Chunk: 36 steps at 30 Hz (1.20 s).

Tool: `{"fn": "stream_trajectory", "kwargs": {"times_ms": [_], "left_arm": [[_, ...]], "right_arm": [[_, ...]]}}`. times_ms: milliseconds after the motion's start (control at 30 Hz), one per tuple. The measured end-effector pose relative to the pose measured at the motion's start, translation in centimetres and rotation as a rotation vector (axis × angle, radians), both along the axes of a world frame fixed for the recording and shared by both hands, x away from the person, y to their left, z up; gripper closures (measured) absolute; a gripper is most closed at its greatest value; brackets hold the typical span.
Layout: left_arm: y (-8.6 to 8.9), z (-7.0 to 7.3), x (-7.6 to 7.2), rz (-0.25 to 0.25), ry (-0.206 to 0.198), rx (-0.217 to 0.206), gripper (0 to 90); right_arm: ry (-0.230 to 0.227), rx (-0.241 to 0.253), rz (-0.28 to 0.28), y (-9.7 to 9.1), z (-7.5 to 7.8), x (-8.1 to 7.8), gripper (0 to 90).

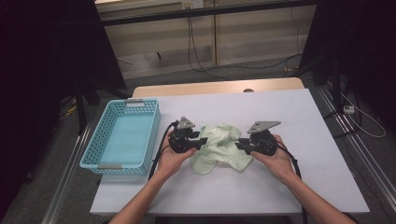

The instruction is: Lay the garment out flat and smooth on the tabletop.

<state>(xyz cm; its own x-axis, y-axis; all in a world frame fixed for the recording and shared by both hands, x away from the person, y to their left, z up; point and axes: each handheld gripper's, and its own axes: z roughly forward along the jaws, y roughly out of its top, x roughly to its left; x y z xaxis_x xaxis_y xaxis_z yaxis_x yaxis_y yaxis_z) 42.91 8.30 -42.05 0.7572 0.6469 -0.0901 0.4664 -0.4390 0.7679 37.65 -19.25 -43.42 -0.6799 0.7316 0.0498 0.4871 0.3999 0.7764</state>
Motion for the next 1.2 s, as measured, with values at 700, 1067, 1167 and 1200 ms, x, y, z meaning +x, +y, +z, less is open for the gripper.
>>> {"fn": "stream_trajectory", "kwargs": {"times_ms": [700,1067,1167,1200], "left_arm": [[-0.3,-1.9,1.9,0.043,0.078,-0.039,77.1],[1.9,-2.1,1.6,0.099,0.101,-0.029,65.1],[3.0,-1.6,1.6,0.144,0.087,-0.036,60.4],[3.3,-1.5,1.6,0.153,0.087,-0.048,59.9]], "right_arm": [[0.095,-0.033,0.014,0.1,-2.1,0.0,90.0],[0.095,-0.06,0.031,-0.8,-1.9,-1.8,90.0],[0.091,-0.063,0.028,-1.2,-1.8,-2.0,90.0],[0.093,-0.062,0.024,-1.4,-1.8,-2.1,90.0]]}}
